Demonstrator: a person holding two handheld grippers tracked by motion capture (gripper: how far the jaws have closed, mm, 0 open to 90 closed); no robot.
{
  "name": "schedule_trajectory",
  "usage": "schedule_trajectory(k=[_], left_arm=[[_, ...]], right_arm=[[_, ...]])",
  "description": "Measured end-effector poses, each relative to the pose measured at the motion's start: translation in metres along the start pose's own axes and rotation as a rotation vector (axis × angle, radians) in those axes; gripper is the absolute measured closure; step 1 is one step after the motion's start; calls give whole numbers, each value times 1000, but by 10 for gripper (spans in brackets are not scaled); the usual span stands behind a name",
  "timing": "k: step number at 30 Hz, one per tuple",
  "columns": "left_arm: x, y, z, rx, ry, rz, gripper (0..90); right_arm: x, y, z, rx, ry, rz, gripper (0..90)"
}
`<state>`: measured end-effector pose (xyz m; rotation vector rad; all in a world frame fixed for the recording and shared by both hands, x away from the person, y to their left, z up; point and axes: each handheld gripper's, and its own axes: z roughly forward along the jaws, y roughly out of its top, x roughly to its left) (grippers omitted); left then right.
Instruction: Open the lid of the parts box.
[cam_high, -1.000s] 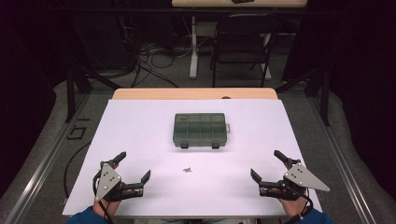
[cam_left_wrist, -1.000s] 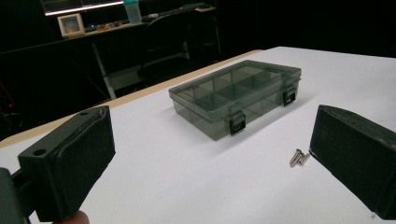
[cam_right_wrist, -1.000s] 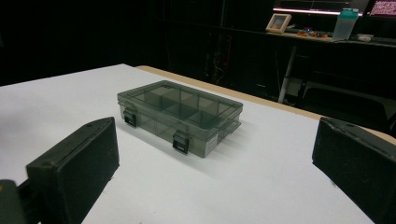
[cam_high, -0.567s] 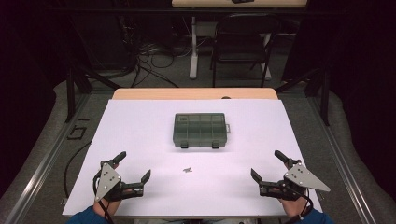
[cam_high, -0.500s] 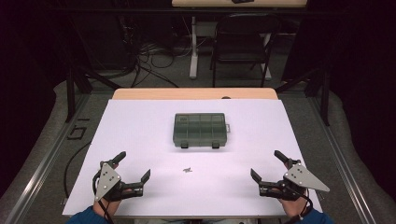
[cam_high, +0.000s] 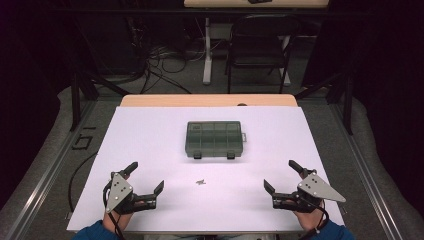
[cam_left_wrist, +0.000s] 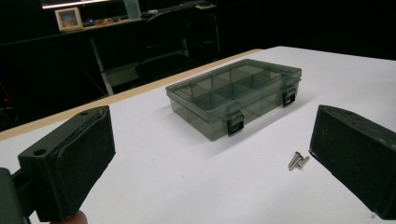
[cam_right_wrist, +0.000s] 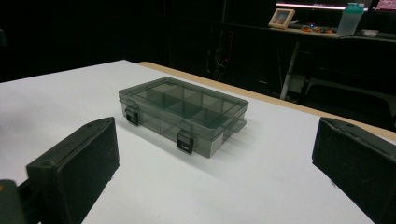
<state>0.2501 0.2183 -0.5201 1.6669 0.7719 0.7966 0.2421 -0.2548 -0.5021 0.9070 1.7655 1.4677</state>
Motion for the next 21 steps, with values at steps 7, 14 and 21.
schedule_trajectory(k=[7,14,21], left_arm=[[0,0,5,8,-1,2,0],[0,1,13,6,-7,6,0],[0,2,24,12,-17,5,0]], right_arm=[[1,0,10,17,10,-11,1],[3,1,21,29,21,-26,1],[3,3,33,37,18,-26,1]])
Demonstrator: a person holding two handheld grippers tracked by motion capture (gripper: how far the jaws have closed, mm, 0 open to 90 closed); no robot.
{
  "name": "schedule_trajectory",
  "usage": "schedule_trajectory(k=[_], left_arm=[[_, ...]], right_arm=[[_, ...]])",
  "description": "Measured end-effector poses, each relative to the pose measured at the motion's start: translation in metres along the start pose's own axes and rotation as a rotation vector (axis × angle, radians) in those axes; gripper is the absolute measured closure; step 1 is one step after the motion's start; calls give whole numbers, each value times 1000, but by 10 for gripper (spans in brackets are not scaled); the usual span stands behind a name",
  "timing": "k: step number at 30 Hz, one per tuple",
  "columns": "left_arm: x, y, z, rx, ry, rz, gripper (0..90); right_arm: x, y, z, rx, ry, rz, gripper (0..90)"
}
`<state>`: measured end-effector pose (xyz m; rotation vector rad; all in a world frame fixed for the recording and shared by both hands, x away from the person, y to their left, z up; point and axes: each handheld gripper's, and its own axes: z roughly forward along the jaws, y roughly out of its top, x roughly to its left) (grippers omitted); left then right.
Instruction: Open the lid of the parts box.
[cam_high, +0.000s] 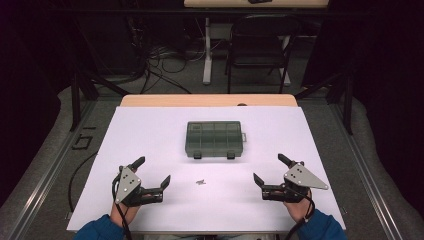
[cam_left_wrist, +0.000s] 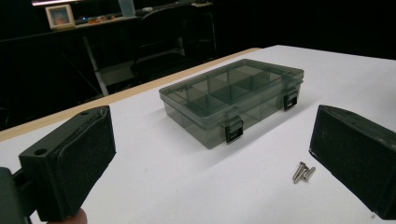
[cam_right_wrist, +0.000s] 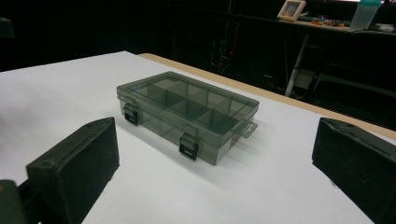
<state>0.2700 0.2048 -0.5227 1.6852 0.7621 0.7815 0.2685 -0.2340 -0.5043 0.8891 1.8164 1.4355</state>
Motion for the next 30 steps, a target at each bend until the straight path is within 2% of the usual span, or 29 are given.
schedule_trajectory(k=[5,18,24,30], left_arm=[[1,2,11,24,-22,-5,0],[4,3,34,42,-39,-11,0],[7,4,51,63,-51,-12,0],[7,4,62,67,-60,-5,0]], right_arm=[[0,1,9,12,-2,-3,1],[-2,2,28,40,11,-3,0],[-3,2,38,73,19,-2,0],[-5,2,46,83,29,-3,0]])
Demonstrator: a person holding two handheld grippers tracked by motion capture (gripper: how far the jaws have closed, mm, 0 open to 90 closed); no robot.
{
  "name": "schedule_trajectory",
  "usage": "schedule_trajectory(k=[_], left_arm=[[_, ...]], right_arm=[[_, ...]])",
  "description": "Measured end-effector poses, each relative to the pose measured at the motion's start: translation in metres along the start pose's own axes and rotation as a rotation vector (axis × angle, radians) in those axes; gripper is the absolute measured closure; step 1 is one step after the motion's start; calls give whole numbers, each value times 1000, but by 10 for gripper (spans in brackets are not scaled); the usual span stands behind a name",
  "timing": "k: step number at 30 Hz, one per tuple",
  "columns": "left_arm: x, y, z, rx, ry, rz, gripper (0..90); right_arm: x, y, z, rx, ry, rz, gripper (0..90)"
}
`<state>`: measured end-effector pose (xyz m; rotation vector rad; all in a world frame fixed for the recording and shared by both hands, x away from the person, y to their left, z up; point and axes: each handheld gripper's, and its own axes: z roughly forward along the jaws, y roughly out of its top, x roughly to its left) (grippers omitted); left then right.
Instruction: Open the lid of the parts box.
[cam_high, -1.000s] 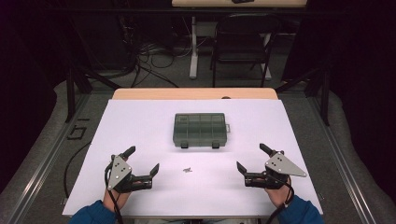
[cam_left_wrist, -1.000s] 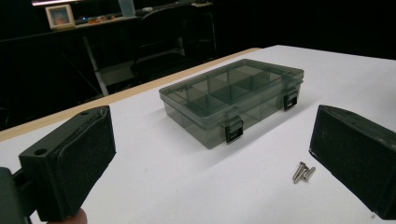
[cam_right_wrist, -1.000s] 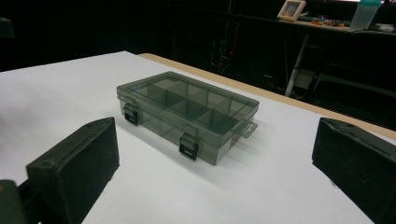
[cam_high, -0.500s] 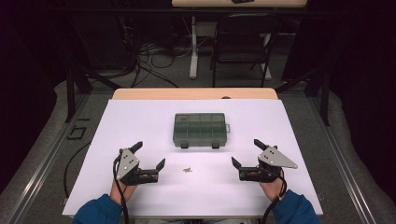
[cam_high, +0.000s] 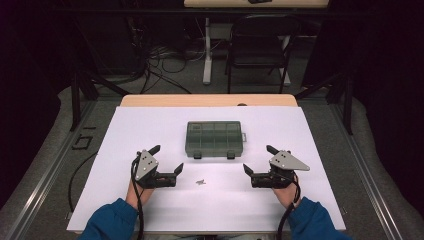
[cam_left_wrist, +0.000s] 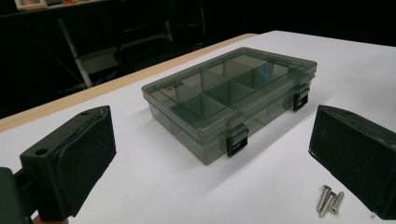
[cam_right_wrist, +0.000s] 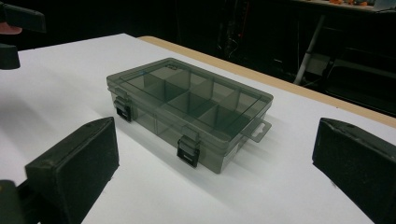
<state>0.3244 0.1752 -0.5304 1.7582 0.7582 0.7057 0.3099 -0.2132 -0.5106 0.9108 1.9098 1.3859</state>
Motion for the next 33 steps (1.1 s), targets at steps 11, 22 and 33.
schedule_trajectory(k=[11,22,33], left_arm=[[5,0,19,36,-22,-7,2],[6,-1,34,60,-37,13,3],[9,-3,51,86,-42,17,21]], right_arm=[[-6,1,19,41,6,0,2],[-8,0,32,70,26,-6,9],[-10,-1,40,81,33,-5,16]])
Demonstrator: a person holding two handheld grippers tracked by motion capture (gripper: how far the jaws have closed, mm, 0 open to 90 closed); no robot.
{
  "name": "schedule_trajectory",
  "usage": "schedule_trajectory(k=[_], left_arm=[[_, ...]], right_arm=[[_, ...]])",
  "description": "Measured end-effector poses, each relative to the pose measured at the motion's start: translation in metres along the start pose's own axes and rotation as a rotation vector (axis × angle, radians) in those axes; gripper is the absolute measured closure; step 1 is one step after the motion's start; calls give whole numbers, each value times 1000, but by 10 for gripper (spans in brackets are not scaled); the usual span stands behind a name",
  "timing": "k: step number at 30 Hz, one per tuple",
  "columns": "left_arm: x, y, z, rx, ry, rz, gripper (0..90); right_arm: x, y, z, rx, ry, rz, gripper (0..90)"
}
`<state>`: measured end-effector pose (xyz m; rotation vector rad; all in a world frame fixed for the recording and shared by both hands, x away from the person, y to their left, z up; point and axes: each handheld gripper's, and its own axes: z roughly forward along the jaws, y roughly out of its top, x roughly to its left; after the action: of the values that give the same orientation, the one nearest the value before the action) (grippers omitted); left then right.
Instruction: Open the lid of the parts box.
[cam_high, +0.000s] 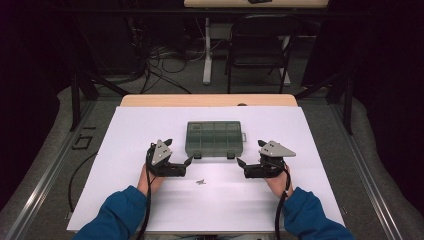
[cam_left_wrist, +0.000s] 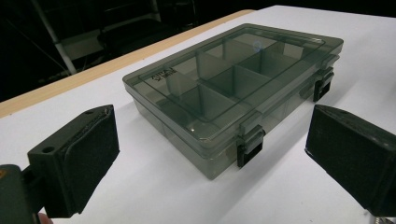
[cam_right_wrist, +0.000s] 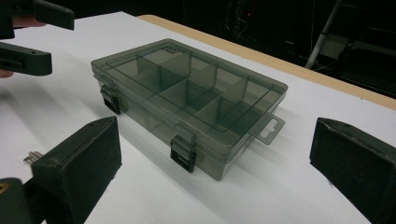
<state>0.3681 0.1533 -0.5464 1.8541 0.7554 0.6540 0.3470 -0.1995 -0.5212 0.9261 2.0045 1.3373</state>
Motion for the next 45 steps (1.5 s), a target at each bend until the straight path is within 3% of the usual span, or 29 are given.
schedule_trajectory(k=[15,20,21,26,32,41,45], left_arm=[[3,-4,13,49,-43,4,40],[8,-8,14,82,-61,7,80],[8,-8,14,82,-61,7,87],[12,-9,15,116,-76,14,141],[12,-11,18,128,-87,15,181],[14,-13,19,143,-107,16,476],[14,-13,19,146,-112,16,563]], right_arm=[[-4,-2,7,39,11,14,47],[-8,-4,12,61,6,12,122],[-10,-4,11,86,14,11,131],[-12,-7,17,87,4,7,185],[-14,-9,21,122,-5,-2,270],[-16,-14,33,185,-11,-12,491],[-15,-15,38,206,3,-32,554]])
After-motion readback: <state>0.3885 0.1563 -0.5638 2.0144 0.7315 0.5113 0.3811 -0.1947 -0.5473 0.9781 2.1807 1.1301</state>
